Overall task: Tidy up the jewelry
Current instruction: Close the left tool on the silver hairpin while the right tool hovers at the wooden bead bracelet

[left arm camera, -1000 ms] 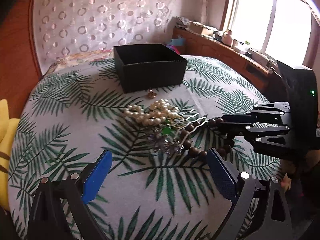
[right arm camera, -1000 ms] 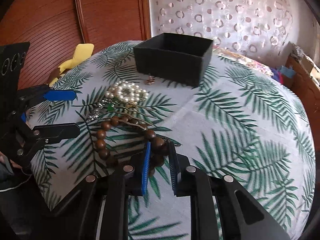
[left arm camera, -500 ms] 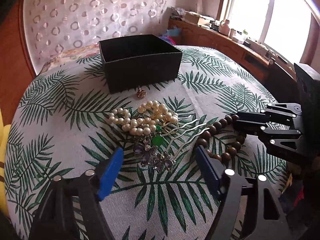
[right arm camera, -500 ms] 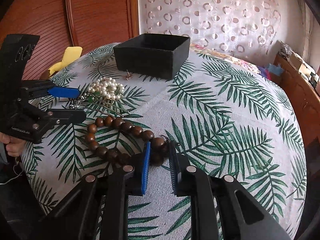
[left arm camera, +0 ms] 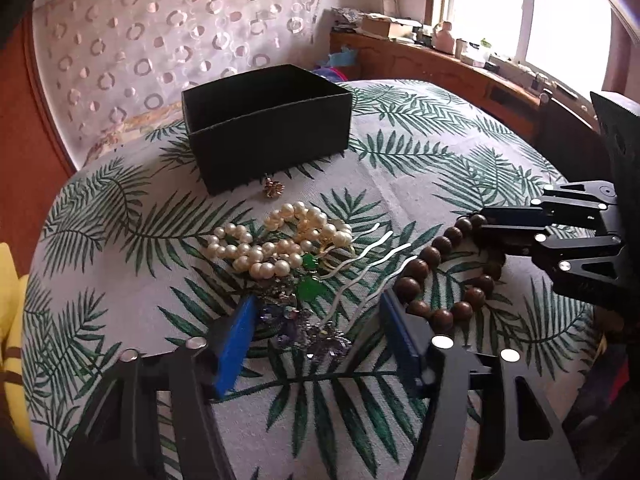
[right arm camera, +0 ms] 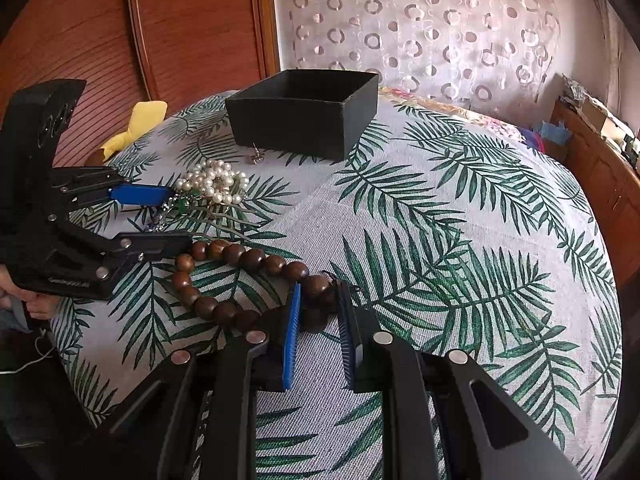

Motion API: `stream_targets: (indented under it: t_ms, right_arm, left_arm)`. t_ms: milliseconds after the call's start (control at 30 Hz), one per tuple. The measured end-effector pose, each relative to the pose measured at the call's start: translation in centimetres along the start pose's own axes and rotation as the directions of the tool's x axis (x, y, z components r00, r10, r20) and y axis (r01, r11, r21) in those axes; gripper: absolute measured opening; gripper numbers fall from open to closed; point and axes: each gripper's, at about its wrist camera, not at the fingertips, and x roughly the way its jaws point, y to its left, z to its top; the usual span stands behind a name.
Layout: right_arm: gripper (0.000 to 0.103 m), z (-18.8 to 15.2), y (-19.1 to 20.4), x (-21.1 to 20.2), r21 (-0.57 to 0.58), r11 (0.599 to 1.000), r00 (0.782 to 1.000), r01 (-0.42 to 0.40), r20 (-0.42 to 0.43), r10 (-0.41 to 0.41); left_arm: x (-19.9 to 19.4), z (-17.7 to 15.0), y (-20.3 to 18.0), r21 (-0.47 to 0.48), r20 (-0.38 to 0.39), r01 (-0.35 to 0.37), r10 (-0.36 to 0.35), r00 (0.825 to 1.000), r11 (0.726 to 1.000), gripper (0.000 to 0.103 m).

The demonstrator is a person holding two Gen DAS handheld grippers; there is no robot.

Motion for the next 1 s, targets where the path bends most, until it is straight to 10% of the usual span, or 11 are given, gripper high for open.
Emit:
stream_targets:
  t_ms: [867, 1000]
  right_arm:
    - [0.020, -0.1, -0.2, -0.1, 0.011, 1.000, 1.000, -0.013, 0.001, 0.013]
    - [0.020, -0.1, -0.2, -0.1, 0.017, 1.000, 1.000, -0.020, 0.001, 0.020]
  left_arm:
    - [-5.8, -2.0, 1.5, -0.038, 0.092, 0.013, -0.009, 0.996, 0.999, 0.042]
    - [-5.2, -1.9, 1.8, -0.038, 0.071, 0.014, -0.011, 0.997, 0.999, 0.008]
